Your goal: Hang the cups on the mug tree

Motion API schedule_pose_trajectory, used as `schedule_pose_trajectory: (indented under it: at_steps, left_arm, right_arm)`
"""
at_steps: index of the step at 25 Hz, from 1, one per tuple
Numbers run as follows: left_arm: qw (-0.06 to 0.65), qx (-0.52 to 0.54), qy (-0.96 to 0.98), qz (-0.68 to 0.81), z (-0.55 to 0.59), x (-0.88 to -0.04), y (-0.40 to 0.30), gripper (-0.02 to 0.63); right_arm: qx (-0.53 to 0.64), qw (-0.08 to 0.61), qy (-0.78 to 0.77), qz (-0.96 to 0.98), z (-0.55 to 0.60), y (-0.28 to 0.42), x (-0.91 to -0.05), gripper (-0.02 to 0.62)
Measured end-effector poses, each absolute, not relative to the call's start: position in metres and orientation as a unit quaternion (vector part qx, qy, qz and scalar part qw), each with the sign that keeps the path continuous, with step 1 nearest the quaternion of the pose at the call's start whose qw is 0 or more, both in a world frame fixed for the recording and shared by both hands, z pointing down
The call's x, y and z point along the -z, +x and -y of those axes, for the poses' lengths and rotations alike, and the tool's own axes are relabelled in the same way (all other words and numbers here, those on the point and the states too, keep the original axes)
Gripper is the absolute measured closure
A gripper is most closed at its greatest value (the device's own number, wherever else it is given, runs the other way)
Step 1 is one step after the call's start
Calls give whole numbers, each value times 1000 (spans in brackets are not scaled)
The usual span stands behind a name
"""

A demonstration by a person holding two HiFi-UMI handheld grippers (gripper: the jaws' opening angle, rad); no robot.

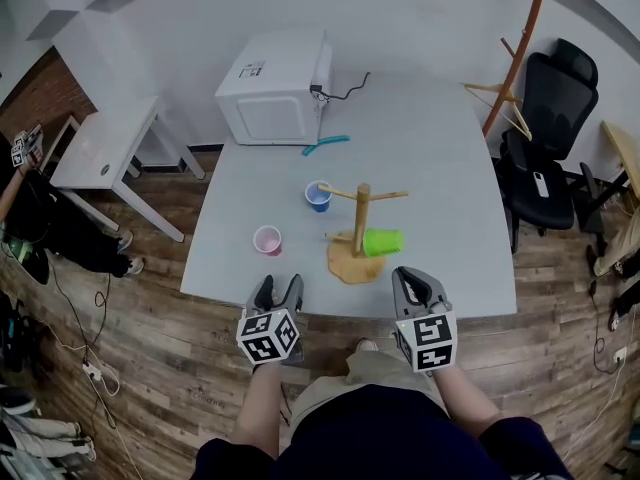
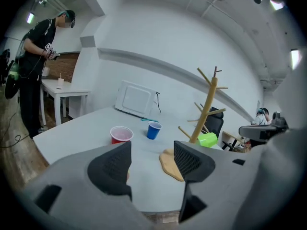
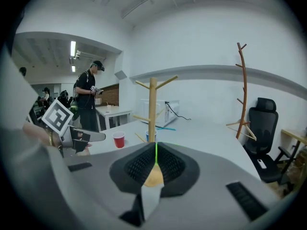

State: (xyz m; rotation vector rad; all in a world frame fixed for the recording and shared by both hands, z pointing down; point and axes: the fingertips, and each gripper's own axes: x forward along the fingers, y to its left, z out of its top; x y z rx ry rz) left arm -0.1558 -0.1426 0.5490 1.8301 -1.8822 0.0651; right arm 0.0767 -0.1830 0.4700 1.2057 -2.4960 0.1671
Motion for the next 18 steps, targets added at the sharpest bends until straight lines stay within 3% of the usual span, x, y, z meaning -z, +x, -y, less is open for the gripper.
schedule_pose_trajectory:
  at_steps: [18]
  left_arm:
    - [237, -77, 636, 731, 196, -597, -212, 244]
  right_arm:
    - [-88, 180, 412, 889, 225, 80, -473, 561]
